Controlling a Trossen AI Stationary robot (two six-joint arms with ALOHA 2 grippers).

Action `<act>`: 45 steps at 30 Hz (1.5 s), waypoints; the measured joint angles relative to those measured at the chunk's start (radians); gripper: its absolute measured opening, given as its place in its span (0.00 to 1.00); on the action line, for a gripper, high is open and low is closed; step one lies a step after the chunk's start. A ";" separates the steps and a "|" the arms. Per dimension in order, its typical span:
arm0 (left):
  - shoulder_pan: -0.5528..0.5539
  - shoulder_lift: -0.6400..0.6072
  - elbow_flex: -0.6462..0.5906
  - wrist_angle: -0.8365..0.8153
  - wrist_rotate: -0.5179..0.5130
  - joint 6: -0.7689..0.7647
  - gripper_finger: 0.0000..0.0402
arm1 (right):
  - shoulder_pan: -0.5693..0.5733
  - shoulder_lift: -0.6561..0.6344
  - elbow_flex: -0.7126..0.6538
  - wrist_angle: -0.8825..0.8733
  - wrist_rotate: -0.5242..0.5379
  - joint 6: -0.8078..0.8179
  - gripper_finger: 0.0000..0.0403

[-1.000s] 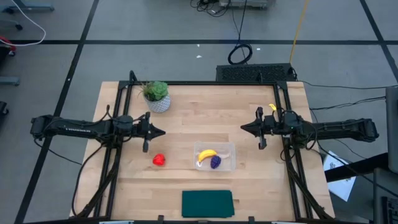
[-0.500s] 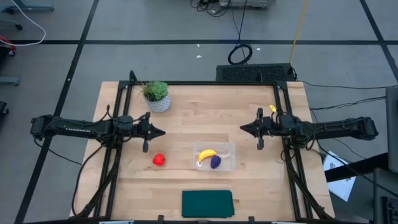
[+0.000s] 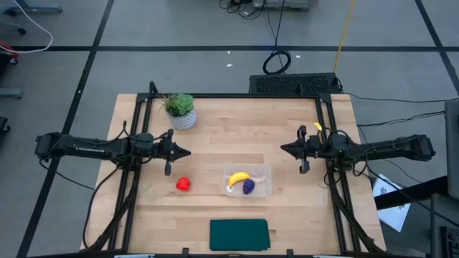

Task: Pick and placing Produce into tupperware
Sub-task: Put the apple into the transparent bin

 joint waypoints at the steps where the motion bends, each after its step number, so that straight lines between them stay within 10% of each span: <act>1: 0.000 0.000 0.000 0.000 0.000 0.000 0.06 | 0.000 0.000 0.000 -0.005 -0.010 0.000 0.00; 35: 0.000 0.000 0.000 0.036 0.003 0.014 0.06 | 0.000 0.001 -0.005 -0.052 -0.023 -0.067 0.00; 45: -0.011 0.000 0.000 0.065 0.187 0.026 0.06 | 0.000 0.001 -0.005 -0.056 -0.023 -0.067 0.00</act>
